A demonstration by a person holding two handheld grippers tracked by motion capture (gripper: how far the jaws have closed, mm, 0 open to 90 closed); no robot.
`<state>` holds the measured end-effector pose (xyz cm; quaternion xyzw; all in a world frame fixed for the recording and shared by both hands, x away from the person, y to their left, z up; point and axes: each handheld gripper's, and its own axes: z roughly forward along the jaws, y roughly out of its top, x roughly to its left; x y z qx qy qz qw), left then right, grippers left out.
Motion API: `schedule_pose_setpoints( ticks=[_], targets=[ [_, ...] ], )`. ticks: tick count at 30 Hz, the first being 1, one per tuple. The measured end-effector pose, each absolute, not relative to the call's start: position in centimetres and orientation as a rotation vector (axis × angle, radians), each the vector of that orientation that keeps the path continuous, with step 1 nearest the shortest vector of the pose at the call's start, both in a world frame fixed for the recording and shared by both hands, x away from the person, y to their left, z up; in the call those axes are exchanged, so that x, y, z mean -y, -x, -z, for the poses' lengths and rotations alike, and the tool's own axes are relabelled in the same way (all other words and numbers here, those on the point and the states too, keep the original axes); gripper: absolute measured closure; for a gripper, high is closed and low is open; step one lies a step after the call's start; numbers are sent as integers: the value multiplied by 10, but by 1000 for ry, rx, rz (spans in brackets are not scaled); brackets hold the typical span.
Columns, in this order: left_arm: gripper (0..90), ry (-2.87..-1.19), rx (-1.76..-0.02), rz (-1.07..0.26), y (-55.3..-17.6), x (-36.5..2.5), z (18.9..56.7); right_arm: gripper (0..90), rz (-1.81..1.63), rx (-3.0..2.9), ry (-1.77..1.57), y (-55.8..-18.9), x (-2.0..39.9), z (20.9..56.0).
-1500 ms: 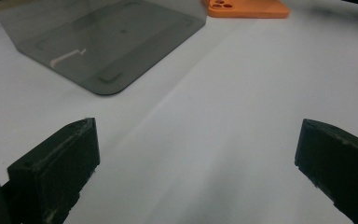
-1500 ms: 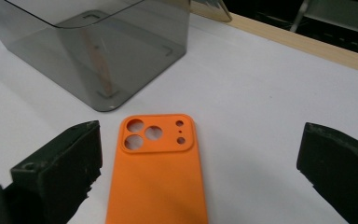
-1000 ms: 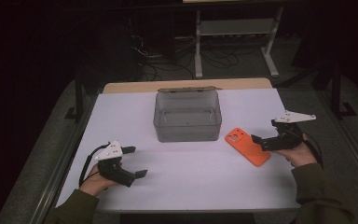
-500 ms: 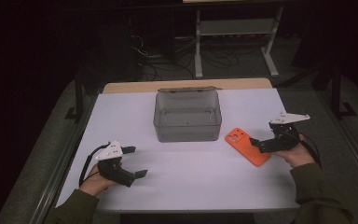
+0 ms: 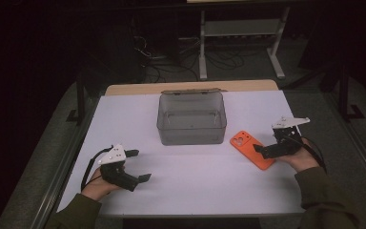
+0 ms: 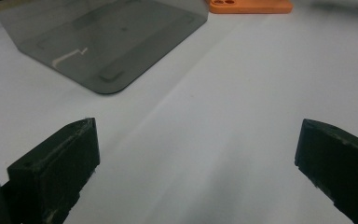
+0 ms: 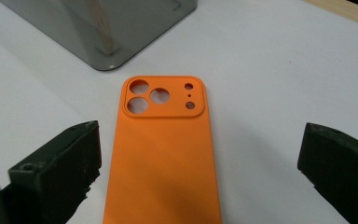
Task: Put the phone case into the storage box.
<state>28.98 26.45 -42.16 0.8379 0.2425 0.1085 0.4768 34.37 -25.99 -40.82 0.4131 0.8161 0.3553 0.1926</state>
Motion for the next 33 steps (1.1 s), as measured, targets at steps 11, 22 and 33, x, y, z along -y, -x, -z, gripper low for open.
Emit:
schedule_pose_setpoints(
  ticks=[11, 22, 33],
  targets=[
    [0, -2047, -593, -268, -290, -264, 421, 0, -957, -2329, -1153, -345, 254, 413],
    [0, -2037, -605, -272, -291, -265, 420, 0, -917, -2375, -1143, -347, 245, 418],
    [0, -2044, -595, -257, -291, -265, 420, 0, -838, -2447, -1173, -350, 240, 428]
  ],
)
